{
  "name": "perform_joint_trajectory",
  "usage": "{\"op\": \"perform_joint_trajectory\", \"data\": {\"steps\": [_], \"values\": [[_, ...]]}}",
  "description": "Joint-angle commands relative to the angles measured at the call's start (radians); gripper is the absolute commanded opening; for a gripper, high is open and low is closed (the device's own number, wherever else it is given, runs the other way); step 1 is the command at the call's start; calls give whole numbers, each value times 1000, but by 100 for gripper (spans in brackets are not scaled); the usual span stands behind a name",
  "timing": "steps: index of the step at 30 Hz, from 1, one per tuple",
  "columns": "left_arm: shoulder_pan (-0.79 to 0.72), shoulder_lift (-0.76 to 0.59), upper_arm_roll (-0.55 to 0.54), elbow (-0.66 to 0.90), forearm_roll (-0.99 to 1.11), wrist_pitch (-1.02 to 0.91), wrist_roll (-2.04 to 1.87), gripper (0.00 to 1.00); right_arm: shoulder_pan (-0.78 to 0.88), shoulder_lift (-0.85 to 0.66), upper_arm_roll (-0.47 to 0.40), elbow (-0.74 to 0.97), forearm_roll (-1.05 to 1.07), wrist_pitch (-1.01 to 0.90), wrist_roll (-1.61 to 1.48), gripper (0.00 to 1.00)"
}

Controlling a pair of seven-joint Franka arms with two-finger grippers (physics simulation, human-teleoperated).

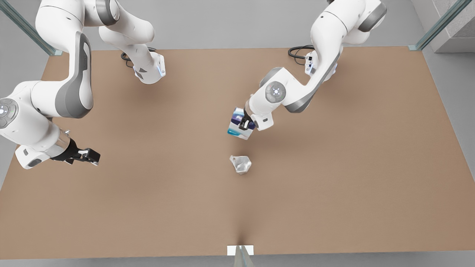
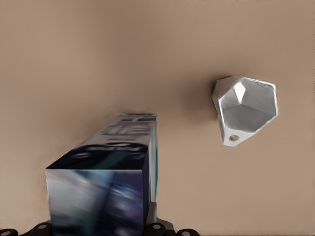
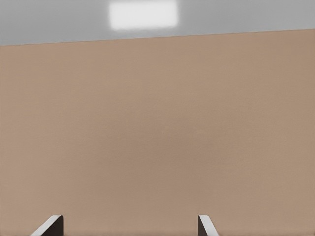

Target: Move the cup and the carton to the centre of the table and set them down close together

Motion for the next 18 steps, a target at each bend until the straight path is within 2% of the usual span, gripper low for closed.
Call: {"op": "perform_joint_trajectory", "data": {"steps": [1,8,9,10,16,18], "values": [[0,6,2,3,63,0,-1,66,0,0,0,0,0,0,0,100],[-1,109,10,46,164,2,-2,68,-2,0,0,0,0,-2,0,100],[-1,113,10,46,164,9,-2,73,-2,0,0,-2,0,-2,0,100],[-1,112,9,46,164,8,-4,100,-2,1,0,-2,0,0,0,100],[-1,101,9,46,166,-26,-22,100,-3,0,0,5,2,-8,-2,100],[0,98,9,122,166,-156,-19,100,-2,0,0,5,0,-8,0,100]]}}
